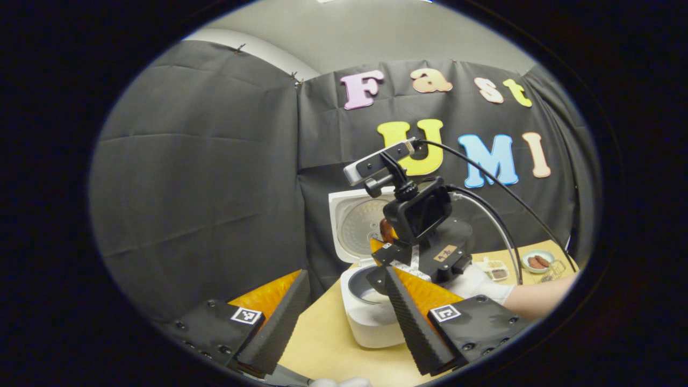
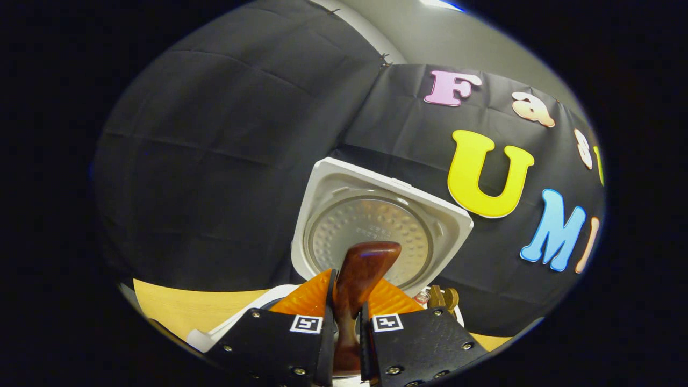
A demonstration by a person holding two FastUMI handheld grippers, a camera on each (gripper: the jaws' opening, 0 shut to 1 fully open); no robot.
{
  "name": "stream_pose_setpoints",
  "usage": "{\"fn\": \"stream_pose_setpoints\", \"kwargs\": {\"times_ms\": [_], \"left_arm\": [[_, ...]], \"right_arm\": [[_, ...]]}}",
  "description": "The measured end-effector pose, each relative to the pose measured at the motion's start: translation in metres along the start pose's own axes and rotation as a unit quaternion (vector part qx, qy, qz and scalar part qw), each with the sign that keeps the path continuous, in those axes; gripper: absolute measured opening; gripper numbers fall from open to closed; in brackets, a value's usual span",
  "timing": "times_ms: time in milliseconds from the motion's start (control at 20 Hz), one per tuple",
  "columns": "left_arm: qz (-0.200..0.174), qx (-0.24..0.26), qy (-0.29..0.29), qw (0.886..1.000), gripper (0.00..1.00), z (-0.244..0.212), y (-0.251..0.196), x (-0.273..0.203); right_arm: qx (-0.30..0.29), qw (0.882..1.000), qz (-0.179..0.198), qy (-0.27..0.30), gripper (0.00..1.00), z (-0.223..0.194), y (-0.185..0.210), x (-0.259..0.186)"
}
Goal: Close the left gripper, press the button to open the rice cooker; take a wooden spoon from the chopstick holder with the right hand, scoop a spoonful of rice and pour it into the rice cooker, then put the wooden spoon back into the chopstick holder.
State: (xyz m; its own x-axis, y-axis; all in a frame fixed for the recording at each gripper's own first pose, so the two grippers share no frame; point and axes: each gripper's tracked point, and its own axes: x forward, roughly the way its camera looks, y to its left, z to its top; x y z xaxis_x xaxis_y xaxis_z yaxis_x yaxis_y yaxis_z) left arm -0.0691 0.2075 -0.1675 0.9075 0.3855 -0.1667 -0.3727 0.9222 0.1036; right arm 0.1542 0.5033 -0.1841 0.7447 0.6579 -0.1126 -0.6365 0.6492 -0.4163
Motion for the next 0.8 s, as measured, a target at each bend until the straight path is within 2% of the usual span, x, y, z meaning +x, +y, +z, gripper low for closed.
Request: {"fn": "stream_pose_setpoints", "kwargs": {"times_ms": [100,200,250,350,450,550,600,700,800], "left_arm": [[0.000,0.001,0.000,1.000,1.00,0.000,0.001,-0.001],[0.000,0.003,0.001,1.000,0.98,-0.002,0.001,-0.001],[-0.001,0.002,0.002,1.000,0.98,-0.001,0.001,-0.001],[-0.003,0.000,0.001,1.000,1.00,0.000,0.001,-0.001],[-0.002,0.001,-0.001,1.000,1.00,0.002,0.003,-0.001],[-0.005,0.002,-0.002,1.000,1.00,0.004,0.000,-0.002],[-0.008,0.002,-0.003,1.000,1.00,0.003,-0.003,-0.002],[-0.018,0.005,-0.005,1.000,1.00,0.007,-0.012,-0.003],[-0.026,0.010,-0.010,1.000,0.98,0.012,-0.021,-0.004]], "right_arm": [[0.014,1.000,-0.003,0.003,0.20,0.000,-0.005,0.002],[0.072,0.997,0.003,0.012,0.19,-0.001,-0.009,0.002],[0.123,0.992,0.006,0.019,0.20,-0.002,-0.014,0.001],[0.233,0.972,0.001,0.029,0.20,-0.003,-0.026,-0.002],[0.302,0.953,-0.007,0.029,0.20,0.000,-0.048,-0.007],[0.371,0.928,-0.011,0.028,0.19,0.000,-0.066,-0.011],[0.416,0.909,-0.015,0.025,0.19,-0.002,-0.079,-0.014],[0.476,0.879,-0.028,0.016,0.20,-0.005,-0.104,-0.026],[0.509,0.859,-0.052,0.005,0.20,-0.016,-0.137,-0.042]]}}
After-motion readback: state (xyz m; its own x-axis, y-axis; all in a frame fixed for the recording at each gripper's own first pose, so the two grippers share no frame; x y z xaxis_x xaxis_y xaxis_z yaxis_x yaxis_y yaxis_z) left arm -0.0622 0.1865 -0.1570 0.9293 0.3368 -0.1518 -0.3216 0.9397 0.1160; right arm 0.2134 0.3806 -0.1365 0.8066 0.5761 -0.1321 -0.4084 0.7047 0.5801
